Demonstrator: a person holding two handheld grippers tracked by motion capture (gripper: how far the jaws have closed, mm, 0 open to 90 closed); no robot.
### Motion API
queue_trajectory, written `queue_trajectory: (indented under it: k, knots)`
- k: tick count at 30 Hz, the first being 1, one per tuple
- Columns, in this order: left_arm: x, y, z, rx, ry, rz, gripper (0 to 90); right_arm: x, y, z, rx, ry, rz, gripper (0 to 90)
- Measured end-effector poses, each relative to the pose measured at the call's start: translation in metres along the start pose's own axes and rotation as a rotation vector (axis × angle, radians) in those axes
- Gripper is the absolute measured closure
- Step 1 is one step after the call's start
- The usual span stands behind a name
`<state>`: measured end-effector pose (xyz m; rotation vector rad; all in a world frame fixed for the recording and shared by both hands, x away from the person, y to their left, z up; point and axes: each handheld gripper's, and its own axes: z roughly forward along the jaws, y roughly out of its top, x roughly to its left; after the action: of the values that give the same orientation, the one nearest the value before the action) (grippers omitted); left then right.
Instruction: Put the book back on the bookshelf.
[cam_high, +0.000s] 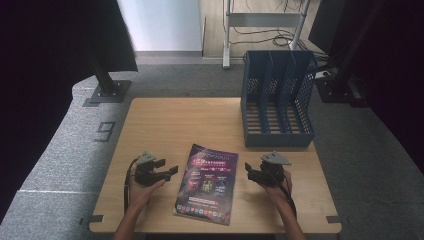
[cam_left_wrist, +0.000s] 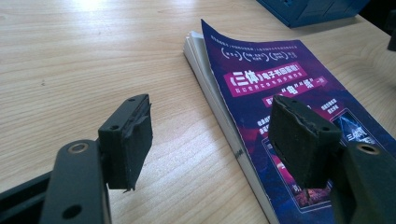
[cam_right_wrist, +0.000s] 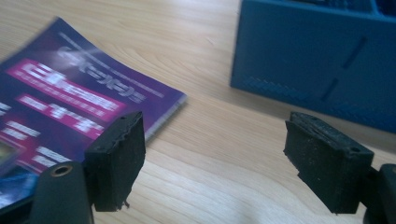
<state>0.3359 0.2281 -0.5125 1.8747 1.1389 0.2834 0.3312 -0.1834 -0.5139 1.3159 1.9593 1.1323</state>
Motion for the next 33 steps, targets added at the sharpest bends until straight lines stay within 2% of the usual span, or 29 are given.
queue_trajectory:
  k: [5, 9, 11, 16, 20, 25, 27, 30, 33]
  knots:
    - [-0.002, -0.001, 0.001, 0.001, 0.01, 0.001, 30.8, 0.008, 0.008, 0.003, -0.041, 0.028, -0.018, 21.2]
    - [-0.001, -0.002, 0.002, 0.0, 0.007, -0.005, 30.8, 0.015, 0.014, 0.007, -0.044, 0.047, -0.017, 21.0]
    - [0.0, -0.001, 0.005, 0.005, 0.009, -0.007, 30.8, 0.023, 0.02, 0.011, -0.046, 0.068, -0.004, 20.9]
    - [-0.004, 0.002, 0.002, -0.009, 0.001, 0.005, 30.6, 0.037, 0.025, 0.016, -0.044, 0.082, -0.022, 21.1]
    - [-0.005, 0.002, 0.002, -0.012, 0.007, 0.006, 30.3, 0.043, 0.023, 0.021, -0.036, 0.099, -0.026, 21.2]
    - [-0.006, 0.001, 0.007, -0.003, 0.014, -0.001, 29.3, 0.049, 0.015, 0.035, -0.012, 0.128, -0.007, 21.5]
    - [-0.009, 0.001, 0.007, -0.004, 0.012, 0.01, 29.2, 0.05, 0.01, 0.04, 0.014, 0.121, -0.02, 21.3]
    - [-0.01, 0.002, 0.005, -0.007, 0.007, 0.016, 29.2, 0.05, 0.005, 0.045, 0.041, 0.119, -0.009, 21.3]
    - [-0.012, 0.002, 0.007, -0.002, 0.004, 0.018, 29.2, 0.051, 0.003, 0.046, 0.042, 0.111, -0.008, 21.7]
